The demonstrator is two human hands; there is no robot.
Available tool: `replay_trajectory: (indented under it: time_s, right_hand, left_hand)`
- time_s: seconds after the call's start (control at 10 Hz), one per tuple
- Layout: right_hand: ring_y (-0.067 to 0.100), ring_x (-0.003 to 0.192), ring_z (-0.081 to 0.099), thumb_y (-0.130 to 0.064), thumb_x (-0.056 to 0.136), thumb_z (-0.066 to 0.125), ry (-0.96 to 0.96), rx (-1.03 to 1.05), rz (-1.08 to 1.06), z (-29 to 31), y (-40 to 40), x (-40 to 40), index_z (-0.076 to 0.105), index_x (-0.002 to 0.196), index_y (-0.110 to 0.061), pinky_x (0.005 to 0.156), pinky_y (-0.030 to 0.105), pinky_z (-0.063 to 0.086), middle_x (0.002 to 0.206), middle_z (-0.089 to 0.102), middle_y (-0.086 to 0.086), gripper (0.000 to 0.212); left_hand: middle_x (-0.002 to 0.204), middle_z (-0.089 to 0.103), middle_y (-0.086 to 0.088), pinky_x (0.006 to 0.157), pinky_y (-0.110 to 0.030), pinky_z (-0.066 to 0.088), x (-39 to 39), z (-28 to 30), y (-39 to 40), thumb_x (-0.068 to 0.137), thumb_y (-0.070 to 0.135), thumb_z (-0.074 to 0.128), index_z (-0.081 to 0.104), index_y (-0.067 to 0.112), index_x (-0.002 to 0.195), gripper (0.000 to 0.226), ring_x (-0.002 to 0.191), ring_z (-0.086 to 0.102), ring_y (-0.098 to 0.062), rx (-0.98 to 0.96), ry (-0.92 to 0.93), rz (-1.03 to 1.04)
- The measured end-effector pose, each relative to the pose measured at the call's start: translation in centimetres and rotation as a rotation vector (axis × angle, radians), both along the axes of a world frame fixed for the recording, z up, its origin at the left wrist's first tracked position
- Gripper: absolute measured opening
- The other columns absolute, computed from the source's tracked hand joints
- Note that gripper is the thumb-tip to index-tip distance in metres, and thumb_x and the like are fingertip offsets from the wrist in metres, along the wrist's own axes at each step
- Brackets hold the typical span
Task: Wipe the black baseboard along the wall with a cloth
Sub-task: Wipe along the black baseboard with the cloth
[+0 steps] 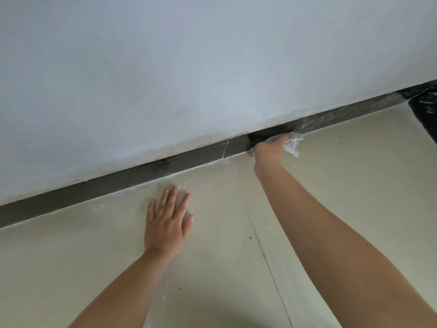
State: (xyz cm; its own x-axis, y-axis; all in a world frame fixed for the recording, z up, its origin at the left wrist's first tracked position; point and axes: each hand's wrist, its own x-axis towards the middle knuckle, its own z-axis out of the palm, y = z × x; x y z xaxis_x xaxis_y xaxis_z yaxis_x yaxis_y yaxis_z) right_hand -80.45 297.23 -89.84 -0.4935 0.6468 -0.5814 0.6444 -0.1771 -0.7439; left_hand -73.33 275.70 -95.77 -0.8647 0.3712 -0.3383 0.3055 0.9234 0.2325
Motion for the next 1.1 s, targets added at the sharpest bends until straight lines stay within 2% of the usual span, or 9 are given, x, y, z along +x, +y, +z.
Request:
replay_trajectory:
  time_s: [0.1, 0.2, 0.4, 0.6, 0.7, 0.8, 0.9, 1.0, 1.1]
  right_hand:
    - [0.05, 0.105, 0.048, -0.004, 0.085, 0.039, -0.488, 0.584, 0.653, -0.2, -5.7, 0.5, 0.033, 0.133, 0.001, 0.093, 0.054, 0.036, 0.121, 0.048, 0.036, 0.049]
    - [0.056, 0.103, 0.043, -0.008, 0.084, 0.028, -0.809, 0.708, 0.995, 0.6, -8.1, -1.2, 0.041, 0.124, 0.003, 0.095, 0.066, 0.028, 0.121, 0.049, 0.031, 0.044]
    - [0.022, 0.077, 0.046, 0.002, 0.085, 0.042, 0.11, -0.016, -0.108, 2.7, -5.1, 0.1, 0.014, 0.143, -0.019, 0.062, 0.027, 0.041, 0.101, 0.038, 0.001, 0.068]
    - [0.029, 0.098, 0.049, 0.007, 0.085, 0.044, 0.067, -0.004, -0.054, 2.0, -4.9, 0.8, 0.016, 0.141, -0.014, 0.09, 0.04, 0.042, 0.134, 0.039, 0.023, 0.066]
    - [0.023, 0.091, 0.055, 0.005, 0.088, 0.04, 0.068, -0.102, 0.032, 1.8, -7.0, 1.3, 0.008, 0.144, -0.025, 0.083, 0.029, 0.041, 0.112, 0.049, 0.009, 0.071]
    - [0.005, 0.058, 0.035, 0.002, 0.089, 0.037, 0.115, -0.259, 0.055, 2.6, -9.2, 1.0, -0.003, 0.143, -0.04, 0.059, 0.016, 0.034, 0.074, 0.03, -0.01, 0.08]
    - [0.007, 0.055, 0.034, 0.003, 0.087, 0.039, 0.15, -0.267, 0.072, 3.3, -9.3, 0.9, -0.006, 0.143, -0.041, 0.046, 0.015, 0.032, 0.074, 0.032, -0.01, 0.084]
    - [0.002, 0.056, 0.036, 0.006, 0.087, 0.04, 0.202, -0.096, 0.149, 3.5, -8.8, 1.8, 0.01, 0.144, -0.027, 0.037, 0.006, 0.035, 0.074, 0.03, -0.012, 0.072]
    - [0.003, 0.062, 0.039, 0.004, 0.088, 0.04, 0.166, -0.064, 0.191, 2.4, -9.4, 1.9, 0.011, 0.143, -0.029, 0.046, 0.009, 0.041, 0.077, 0.031, -0.012, 0.07]
  left_hand:
    - [0.139, 0.041, -0.015, 0.106, -0.054, 0.023, 0.3, -0.4, -0.3, 0.082, 0.041, 0.017, 0.051, 0.013, 0.127, 0.063, 0.13, 0.036, -0.036, 0.037, 0.008, 0.011]
    - [0.147, 0.029, -0.01, 0.111, -0.048, 0.013, 0.2, -0.8, -0.5, 0.081, 0.047, 0.005, 0.04, 0.017, 0.134, 0.071, 0.137, 0.024, -0.029, 0.043, -0.024, -0.004]
    - [0.133, 0.049, -0.017, 0.101, -0.055, 0.03, 0.0, -0.4, -0.5, 0.088, 0.052, -0.013, 0.054, 0.009, 0.123, 0.087, 0.123, 0.045, -0.036, 0.052, 0.003, -0.016]
    - [0.119, 0.06, -0.019, 0.085, -0.06, 0.042, 0.1, 0.0, -0.5, 0.095, 0.042, -0.002, 0.063, 0.007, 0.111, 0.076, 0.108, 0.058, -0.037, -0.002, -0.029, -0.025]
    - [0.121, 0.059, -0.018, 0.087, -0.06, 0.041, -0.1, 0.1, -0.5, 0.095, 0.042, -0.001, 0.062, 0.007, 0.113, 0.074, 0.111, 0.056, -0.037, -0.008, -0.036, -0.026]
    - [0.124, 0.057, -0.019, 0.09, -0.061, 0.038, 0.0, 0.1, -0.4, 0.09, 0.039, 0.019, 0.061, 0.007, 0.115, 0.058, 0.113, 0.054, -0.038, 0.01, -0.005, -0.023]
    - [0.128, 0.054, -0.018, 0.094, -0.06, 0.036, 0.1, 0.1, -0.3, 0.086, 0.038, 0.022, 0.059, 0.007, 0.118, 0.057, 0.117, 0.051, -0.038, 0.028, 0.004, 0.006]
    - [0.13, 0.052, -0.017, 0.097, -0.058, 0.034, 0.0, 0.2, -0.3, 0.093, 0.046, -0.002, 0.057, 0.009, 0.12, 0.075, 0.12, 0.048, -0.036, 0.015, 0.004, 0.004]
    - [0.135, 0.046, -0.015, 0.102, -0.056, 0.029, 0.2, -0.1, -0.2, 0.09, 0.048, 0.002, 0.053, 0.009, 0.125, 0.072, 0.126, 0.042, -0.036, 0.027, 0.009, 0.002]
